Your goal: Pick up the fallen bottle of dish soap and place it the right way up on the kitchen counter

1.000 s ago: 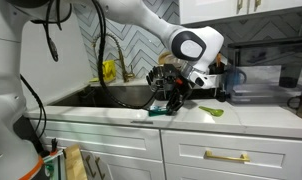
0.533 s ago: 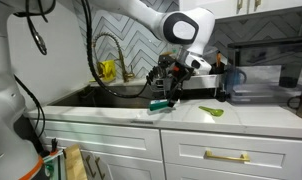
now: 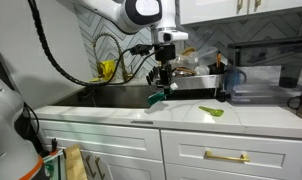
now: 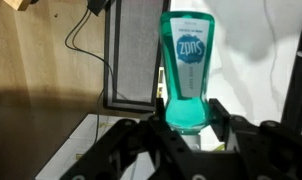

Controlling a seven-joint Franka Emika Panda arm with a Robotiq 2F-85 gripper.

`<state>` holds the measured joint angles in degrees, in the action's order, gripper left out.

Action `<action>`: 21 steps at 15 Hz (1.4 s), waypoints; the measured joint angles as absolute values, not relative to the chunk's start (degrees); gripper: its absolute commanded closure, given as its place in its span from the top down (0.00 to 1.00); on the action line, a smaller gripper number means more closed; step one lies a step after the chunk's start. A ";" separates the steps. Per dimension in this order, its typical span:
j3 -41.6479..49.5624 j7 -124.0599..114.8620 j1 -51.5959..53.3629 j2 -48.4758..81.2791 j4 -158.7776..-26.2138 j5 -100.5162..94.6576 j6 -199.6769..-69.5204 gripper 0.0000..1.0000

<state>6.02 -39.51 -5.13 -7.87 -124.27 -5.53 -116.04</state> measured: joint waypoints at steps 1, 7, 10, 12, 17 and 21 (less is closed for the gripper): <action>5.36 -42.59 -5.29 -9.68 -126.67 -7.38 -118.66 0.22; 0.21 -62.82 -8.65 -16.21 -137.90 -23.21 -132.67 0.22; -2.36 -73.60 -11.10 -16.68 -140.80 -33.02 -138.17 0.22; -3.71 -80.91 -12.29 -16.59 -141.90 -39.61 -140.55 0.22; -5.29 -95.20 -12.22 -15.51 -142.57 -52.52 -141.06 0.22; -5.47 -104.73 -10.54 -13.23 -142.43 -60.46 -141.15 0.22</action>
<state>-5.47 -104.73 -10.54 -13.23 -142.43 -60.46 -141.15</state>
